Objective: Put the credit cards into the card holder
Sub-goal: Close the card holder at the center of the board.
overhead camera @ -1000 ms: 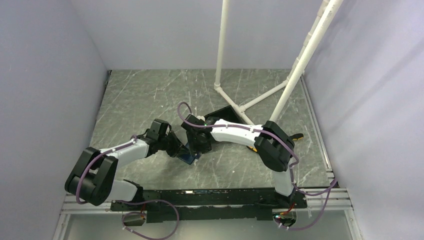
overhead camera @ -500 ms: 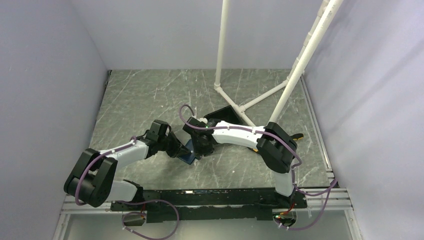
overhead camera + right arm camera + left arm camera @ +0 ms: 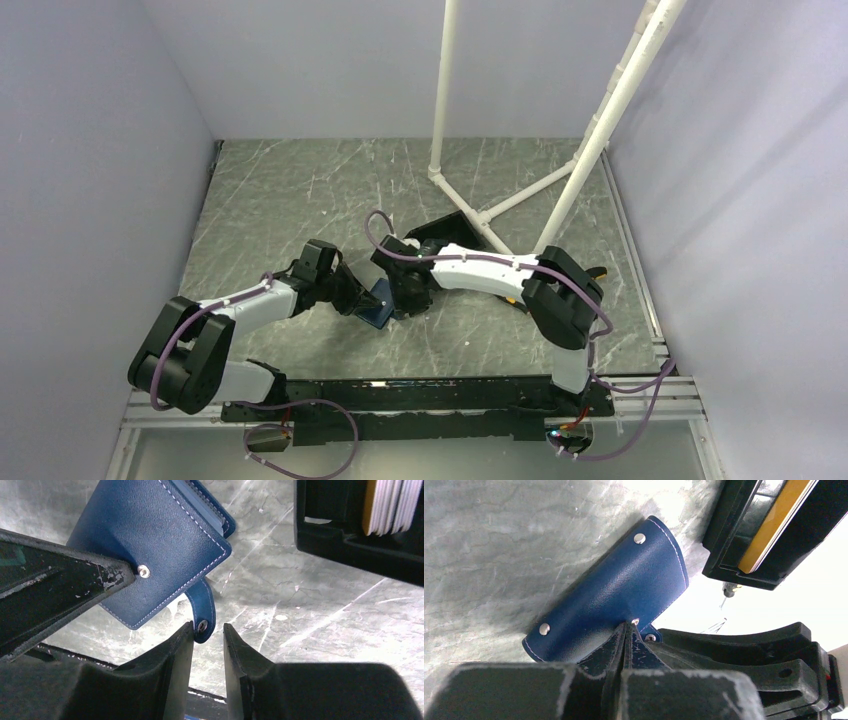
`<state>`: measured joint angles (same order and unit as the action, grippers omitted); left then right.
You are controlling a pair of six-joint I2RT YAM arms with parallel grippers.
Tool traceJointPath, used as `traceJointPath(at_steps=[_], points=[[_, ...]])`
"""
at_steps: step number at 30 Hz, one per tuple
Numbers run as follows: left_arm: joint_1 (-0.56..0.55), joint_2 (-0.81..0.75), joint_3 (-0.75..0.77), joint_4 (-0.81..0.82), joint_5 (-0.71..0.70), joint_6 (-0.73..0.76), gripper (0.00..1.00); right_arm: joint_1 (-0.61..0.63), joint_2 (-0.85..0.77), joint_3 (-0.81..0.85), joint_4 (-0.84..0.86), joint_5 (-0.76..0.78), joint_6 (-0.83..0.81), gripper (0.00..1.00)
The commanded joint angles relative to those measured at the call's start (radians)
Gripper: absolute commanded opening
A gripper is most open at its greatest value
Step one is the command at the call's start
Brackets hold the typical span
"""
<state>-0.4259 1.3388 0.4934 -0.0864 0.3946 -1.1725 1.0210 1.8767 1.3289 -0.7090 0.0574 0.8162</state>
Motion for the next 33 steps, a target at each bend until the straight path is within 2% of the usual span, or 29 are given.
traceJointPath(at_steps=[1, 8, 12, 14, 18, 21, 23, 27, 33], points=[[-0.008, 0.042, -0.048, -0.195, -0.109, 0.048, 0.00, 0.002, -0.059, -0.020, 0.038, -0.046, 0.018, 0.31], [-0.008, 0.033, -0.050, -0.200, -0.108, 0.050, 0.00, -0.010, -0.060, -0.046, 0.072, -0.082, 0.024, 0.19], [-0.008, 0.018, -0.047, -0.201, -0.108, 0.064, 0.02, -0.017, -0.059, -0.061, 0.099, -0.089, 0.018, 0.06], [-0.008, 0.001, -0.039, -0.212, -0.111, 0.079, 0.08, -0.019, -0.068, -0.080, 0.136, -0.084, 0.002, 0.00], [-0.008, -0.058, -0.003, -0.239, -0.128, 0.158, 0.26, -0.044, -0.134, -0.184, 0.281, -0.095, -0.080, 0.00], [-0.008, -0.099, 0.035, -0.292, -0.169, 0.230, 0.35, -0.054, -0.200, -0.255, 0.405, -0.108, -0.178, 0.00], [-0.008, -0.104, 0.045, -0.273, -0.159, 0.285, 0.39, -0.064, -0.223, -0.288, 0.470, -0.149, -0.239, 0.00], [-0.007, -0.035, 0.082, -0.280, -0.130, 0.341, 0.31, -0.117, -0.230, -0.339, 0.566, -0.258, -0.288, 0.00], [-0.008, 0.020, 0.030, -0.203, -0.101, 0.313, 0.23, -0.168, -0.228, -0.382, 0.653, -0.408, -0.350, 0.00]])
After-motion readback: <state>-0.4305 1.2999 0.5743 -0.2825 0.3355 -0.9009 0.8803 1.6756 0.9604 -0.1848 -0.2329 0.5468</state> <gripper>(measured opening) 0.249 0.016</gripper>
